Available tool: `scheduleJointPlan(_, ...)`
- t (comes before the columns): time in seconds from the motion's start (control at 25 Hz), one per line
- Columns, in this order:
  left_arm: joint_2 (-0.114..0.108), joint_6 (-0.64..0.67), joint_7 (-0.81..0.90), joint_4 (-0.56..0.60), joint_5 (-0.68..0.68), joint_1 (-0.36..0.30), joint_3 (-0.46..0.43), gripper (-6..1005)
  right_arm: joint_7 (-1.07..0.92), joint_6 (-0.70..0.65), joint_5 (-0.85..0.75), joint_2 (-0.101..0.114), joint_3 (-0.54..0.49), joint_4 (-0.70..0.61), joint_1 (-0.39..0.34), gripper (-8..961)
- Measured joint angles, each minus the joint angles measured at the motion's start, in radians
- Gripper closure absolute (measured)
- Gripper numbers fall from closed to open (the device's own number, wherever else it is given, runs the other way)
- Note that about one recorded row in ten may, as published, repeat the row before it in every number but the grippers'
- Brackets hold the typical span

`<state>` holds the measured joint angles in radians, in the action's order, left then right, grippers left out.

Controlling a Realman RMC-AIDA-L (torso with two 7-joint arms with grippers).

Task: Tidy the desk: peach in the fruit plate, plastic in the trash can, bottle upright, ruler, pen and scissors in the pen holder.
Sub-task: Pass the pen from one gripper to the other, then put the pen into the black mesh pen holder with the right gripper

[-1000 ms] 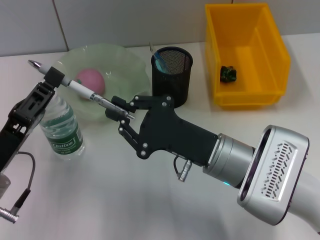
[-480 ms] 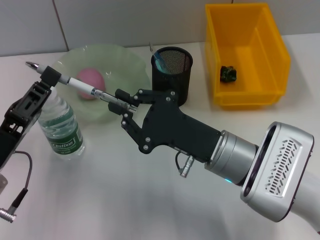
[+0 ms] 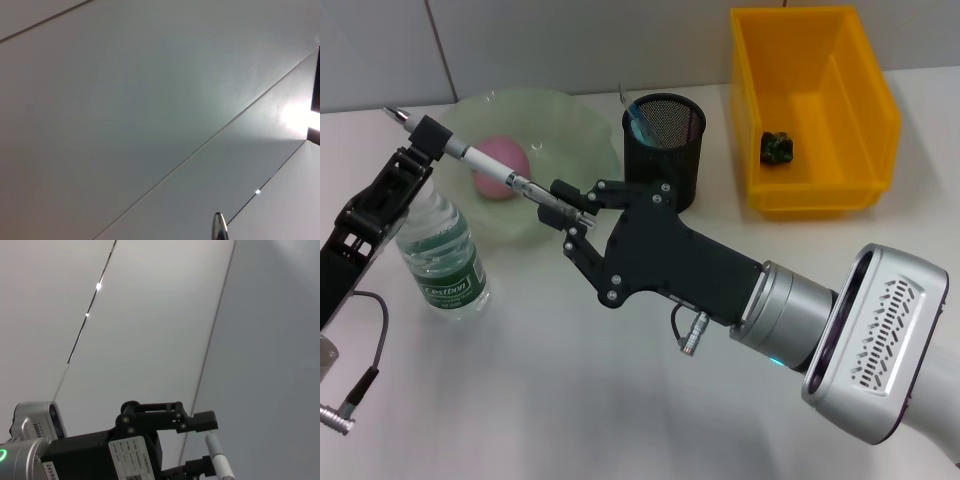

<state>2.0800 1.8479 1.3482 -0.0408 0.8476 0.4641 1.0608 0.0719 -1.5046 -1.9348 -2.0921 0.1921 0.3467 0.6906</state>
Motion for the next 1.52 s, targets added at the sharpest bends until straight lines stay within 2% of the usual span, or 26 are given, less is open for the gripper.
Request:
scheduleJointPlan(0.16,0.000,-0.001,0.000,0.001,0.000,-0.001,0.000,504,-0.001,-0.017,0.001,0.000,-0.005,0.000,-0.003,818)
scheduleJointPlan(0.44,-0.001,-0.001,-0.009,0.021,0.001,-0.007,0.022,381,-0.005,-0.031,0.002,0.000,-0.008,0.004,-0.007,817)
scheduleJointPlan(0.52,-0.001,0.003,-0.016,0.071,0.001,-0.020,0.059,346,-0.014,-0.045,0.004,0.000,-0.016,0.004,-0.014,817)
scheduleJointPlan(0.8,-0.005,0.020,-0.081,0.117,0.001,-0.031,0.107,223,-0.116,-0.114,0.005,0.000,-0.110,-0.009,-0.059,816)
scheduleJointPlan(1.0,-0.012,0.000,-0.170,0.273,0.002,-0.073,0.239,206,-0.281,-0.131,0.006,0.009,-0.170,-0.040,-0.094,815)
scheduleJointPlan(1.12,-0.020,-0.021,-0.198,0.303,0.025,-0.079,0.265,207,-0.457,-0.127,0.009,0.013,-0.178,-0.116,-0.104,814)
scheduleJointPlan(1.16,-0.028,-0.036,-0.215,0.327,0.064,-0.082,0.268,207,-0.616,-0.127,0.008,0.013,-0.179,-0.213,-0.107,814)
scheduleJointPlan(1.2,-0.028,-0.036,-0.215,0.327,0.064,-0.082,0.268,208,-0.616,-0.127,0.008,0.013,-0.179,-0.213,-0.107,814)
scheduleJointPlan(1.28,-0.037,-0.059,-0.222,0.367,0.115,-0.086,0.265,208,-0.744,-0.131,0.007,0.013,-0.179,-0.306,-0.109,814)
scheduleJointPlan(1.32,-0.040,-0.067,-0.222,0.380,0.129,-0.087,0.265,209,-0.820,-0.134,0.008,0.014,-0.179,-0.362,-0.109,814)
scheduleJointPlan(1.36,-0.044,-0.082,-0.222,0.400,0.150,-0.090,0.265,209,-0.953,-0.136,0.007,0.013,-0.173,-0.484,-0.102,813)
scheduleJointPlan(1.4,-0.046,-0.098,-0.220,0.416,0.166,-0.092,0.265,209,-0.953,-0.136,0.007,0.013,-0.173,-0.484,-0.102,813)
scheduleJointPlan(1.52,-0.053,-0.149,-0.219,0.454,0.206,-0.098,0.264,210,-1.159,-0.128,0.005,0.014,-0.150,-0.659,-0.085,813)
